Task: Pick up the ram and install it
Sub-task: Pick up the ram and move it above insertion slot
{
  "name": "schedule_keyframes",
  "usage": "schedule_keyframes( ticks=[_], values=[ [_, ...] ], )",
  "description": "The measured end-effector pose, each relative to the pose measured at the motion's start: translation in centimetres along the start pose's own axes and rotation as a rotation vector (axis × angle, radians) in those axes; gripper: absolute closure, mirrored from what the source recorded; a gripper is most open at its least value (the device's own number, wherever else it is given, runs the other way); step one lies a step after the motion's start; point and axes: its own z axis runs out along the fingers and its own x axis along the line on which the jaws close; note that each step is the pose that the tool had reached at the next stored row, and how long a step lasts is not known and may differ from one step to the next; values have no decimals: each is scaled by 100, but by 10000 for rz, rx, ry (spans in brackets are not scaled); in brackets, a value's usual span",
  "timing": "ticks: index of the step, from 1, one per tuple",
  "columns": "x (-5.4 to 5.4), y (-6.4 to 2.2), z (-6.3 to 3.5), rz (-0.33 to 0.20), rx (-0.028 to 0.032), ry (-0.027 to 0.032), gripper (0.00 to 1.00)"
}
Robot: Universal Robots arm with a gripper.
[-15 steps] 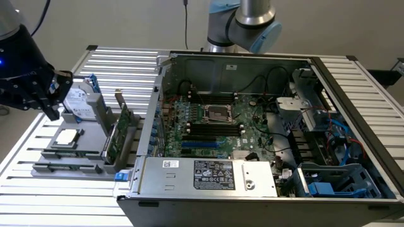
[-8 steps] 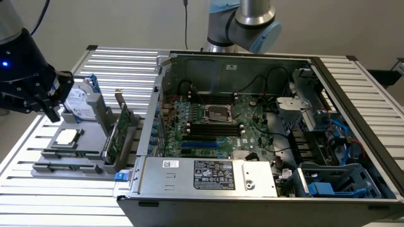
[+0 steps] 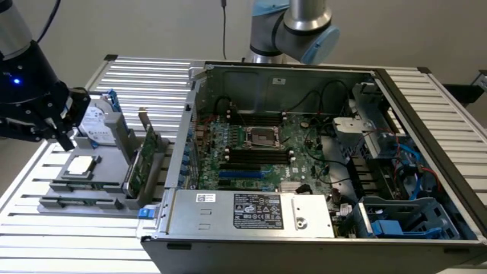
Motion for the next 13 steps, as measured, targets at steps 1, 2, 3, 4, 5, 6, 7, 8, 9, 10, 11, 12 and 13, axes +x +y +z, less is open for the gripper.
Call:
schedule_keyframes(
  ticks=[1,2,3,4,5,6,7,8,9,10,11,12,13],
  values=[
    [0,0,9,-179,1,8,89],
    [0,-1,19,-360,1,15,89],
    [0,-1,27,-538,3,23,89],
    [0,-2,36,-730,3,31,89],
    [0,-2,45,-909,5,38,89],
    [0,-2,54,-1088,5,47,89],
    [0,-2,62,-1268,6,56,89],
    [0,-3,70,-1446,7,64,89],
    [0,-3,77,-1634,8,73,89],
    [-1,-3,82,-1812,9,81,89],
    [-1,-4,87,-1992,10,89,89],
    [0,-3,92,-2183,11,97,89],
    [-1,-4,95,-2367,12,104,89]
  ],
)
